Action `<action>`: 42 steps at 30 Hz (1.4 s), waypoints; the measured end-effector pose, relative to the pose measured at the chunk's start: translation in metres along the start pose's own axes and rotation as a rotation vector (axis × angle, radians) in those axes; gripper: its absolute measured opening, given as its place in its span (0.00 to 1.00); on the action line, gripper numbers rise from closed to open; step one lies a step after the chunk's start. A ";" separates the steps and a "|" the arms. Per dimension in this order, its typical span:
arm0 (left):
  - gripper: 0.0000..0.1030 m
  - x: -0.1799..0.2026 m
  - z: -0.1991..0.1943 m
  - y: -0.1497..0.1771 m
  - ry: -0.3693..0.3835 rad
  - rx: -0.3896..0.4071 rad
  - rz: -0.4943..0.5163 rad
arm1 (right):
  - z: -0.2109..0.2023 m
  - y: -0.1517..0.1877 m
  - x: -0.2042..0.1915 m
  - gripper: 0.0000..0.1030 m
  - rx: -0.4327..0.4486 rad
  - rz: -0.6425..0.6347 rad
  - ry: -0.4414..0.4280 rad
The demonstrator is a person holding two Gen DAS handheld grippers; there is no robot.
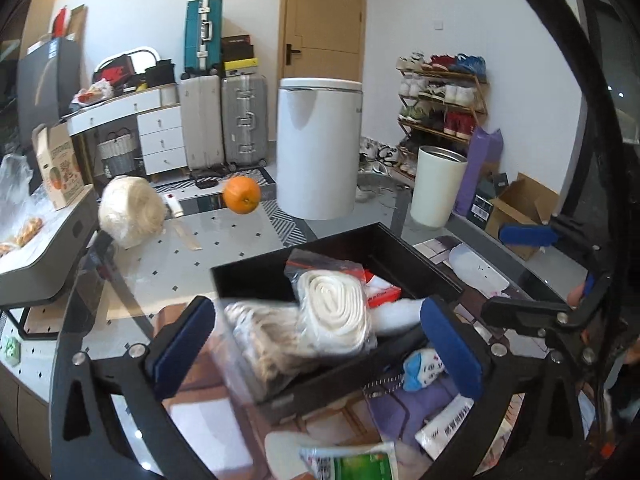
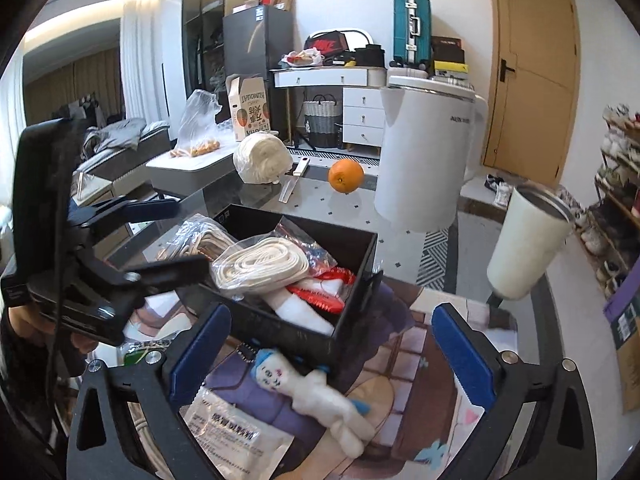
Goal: Organize soft objects
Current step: 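Withdraw both grippers from the box toward the remaining items on the mat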
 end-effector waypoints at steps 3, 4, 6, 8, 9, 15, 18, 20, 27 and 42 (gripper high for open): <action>1.00 -0.008 -0.016 0.007 -0.027 0.004 -0.040 | -0.006 0.006 0.000 0.99 -0.003 0.022 0.000; 1.00 -0.010 -0.020 0.009 -0.032 0.005 -0.055 | -0.009 0.009 0.000 0.99 -0.003 0.028 0.003; 1.00 -0.012 -0.030 0.013 -0.050 0.014 -0.080 | -0.012 0.012 0.000 0.99 -0.004 0.039 0.003; 1.00 -0.013 -0.038 0.018 -0.064 0.022 -0.085 | -0.016 0.015 0.000 0.99 -0.009 0.056 -0.001; 1.00 -0.013 -0.042 0.021 -0.070 0.025 -0.088 | -0.018 0.017 0.000 0.99 -0.009 0.059 0.001; 1.00 -0.011 -0.055 0.038 -0.123 0.010 -0.070 | -0.025 0.026 -0.006 0.99 -0.022 0.051 -0.007; 1.00 -0.013 -0.055 0.047 -0.132 -0.008 -0.080 | -0.023 0.033 -0.010 0.99 -0.053 0.036 -0.013; 1.00 -0.013 -0.055 0.053 -0.138 -0.023 -0.083 | -0.021 0.038 -0.014 0.99 -0.077 0.026 -0.021; 1.00 -0.009 -0.049 0.071 -0.150 -0.075 -0.067 | -0.014 0.055 -0.018 0.99 -0.135 -0.002 -0.026; 1.00 0.006 -0.033 0.090 -0.131 -0.184 0.020 | 0.010 0.072 -0.007 0.99 -0.202 0.030 -0.004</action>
Point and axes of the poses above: each gripper's, at about its wrist camera, not at the fingertips, and z roughly the way its jaws point, x to its right, y to its underside, the point moved 6 cm from there along z, roughly the way its jaws point, and after that the axes turned 6 degrees about x, right-handed, at the moved point
